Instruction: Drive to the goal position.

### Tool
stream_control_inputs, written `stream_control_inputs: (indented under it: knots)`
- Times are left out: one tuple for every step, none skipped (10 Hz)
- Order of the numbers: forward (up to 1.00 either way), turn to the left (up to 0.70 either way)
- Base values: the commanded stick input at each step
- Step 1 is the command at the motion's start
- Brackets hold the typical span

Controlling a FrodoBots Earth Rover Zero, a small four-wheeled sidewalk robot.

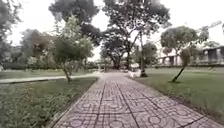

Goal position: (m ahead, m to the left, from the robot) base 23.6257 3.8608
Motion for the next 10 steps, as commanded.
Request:
stream_control_inputs:
  knots:
    - [1.00,0.00]
    - [1.00,0.00]
    - [1.00,0.00]
    - [1.00,0.00]
    - [1.00,0.00]
    - [1.00,0.00]
    - [1.00,0.00]
    - [1.00,0.00]
    - [1.00,0.00]
    - [1.00,0.00]
